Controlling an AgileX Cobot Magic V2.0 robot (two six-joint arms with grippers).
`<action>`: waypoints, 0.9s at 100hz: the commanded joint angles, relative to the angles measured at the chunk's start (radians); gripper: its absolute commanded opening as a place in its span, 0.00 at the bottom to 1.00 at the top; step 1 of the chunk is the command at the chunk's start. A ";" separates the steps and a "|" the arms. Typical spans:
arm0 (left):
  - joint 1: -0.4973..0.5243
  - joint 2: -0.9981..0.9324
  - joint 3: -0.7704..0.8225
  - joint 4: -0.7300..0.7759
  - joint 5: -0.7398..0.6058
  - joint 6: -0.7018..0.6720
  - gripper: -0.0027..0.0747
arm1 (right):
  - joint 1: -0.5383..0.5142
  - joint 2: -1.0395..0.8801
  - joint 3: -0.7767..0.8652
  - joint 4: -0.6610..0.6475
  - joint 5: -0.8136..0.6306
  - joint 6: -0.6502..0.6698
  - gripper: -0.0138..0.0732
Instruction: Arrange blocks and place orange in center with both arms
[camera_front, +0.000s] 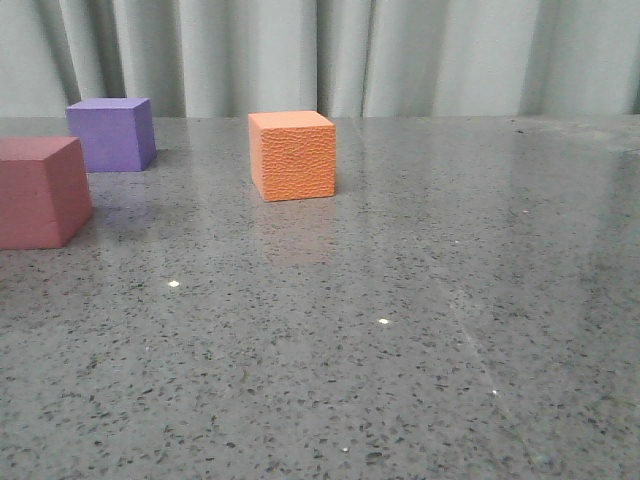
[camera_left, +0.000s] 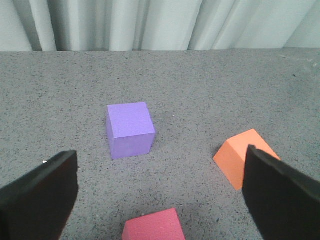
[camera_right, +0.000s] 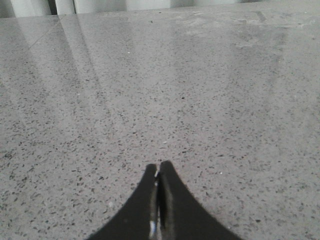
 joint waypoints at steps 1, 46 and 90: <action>-0.011 -0.004 -0.038 -0.092 -0.068 0.045 0.87 | -0.006 -0.025 -0.014 0.000 -0.077 -0.008 0.08; -0.419 0.208 -0.061 -0.109 -0.361 -0.048 0.81 | -0.006 -0.025 -0.014 0.000 -0.077 -0.008 0.08; -0.649 0.608 -0.415 0.793 -0.114 -0.946 0.81 | -0.006 -0.025 -0.014 0.000 -0.077 -0.008 0.08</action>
